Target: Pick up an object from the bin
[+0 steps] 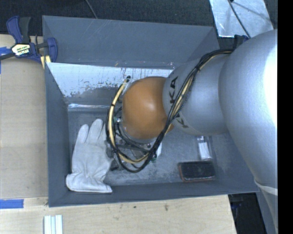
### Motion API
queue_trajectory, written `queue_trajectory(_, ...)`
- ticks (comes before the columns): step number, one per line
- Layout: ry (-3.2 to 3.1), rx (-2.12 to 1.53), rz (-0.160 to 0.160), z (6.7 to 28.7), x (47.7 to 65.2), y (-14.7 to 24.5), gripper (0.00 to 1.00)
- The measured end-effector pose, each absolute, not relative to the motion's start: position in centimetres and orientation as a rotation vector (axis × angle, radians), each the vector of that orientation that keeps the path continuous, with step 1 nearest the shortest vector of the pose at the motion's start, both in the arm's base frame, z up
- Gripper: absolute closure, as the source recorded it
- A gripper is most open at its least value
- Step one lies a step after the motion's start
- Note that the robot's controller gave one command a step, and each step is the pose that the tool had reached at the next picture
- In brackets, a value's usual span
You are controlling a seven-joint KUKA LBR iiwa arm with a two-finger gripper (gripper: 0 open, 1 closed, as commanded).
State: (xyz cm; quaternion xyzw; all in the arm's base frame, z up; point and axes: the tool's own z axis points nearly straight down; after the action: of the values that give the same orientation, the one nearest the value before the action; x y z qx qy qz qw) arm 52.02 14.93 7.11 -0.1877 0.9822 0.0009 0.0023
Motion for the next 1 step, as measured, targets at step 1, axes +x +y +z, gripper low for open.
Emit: queue_trajectory(1, 3.081, -0.589, 0.003, 7.11, 52.02, 14.93, 1.00)
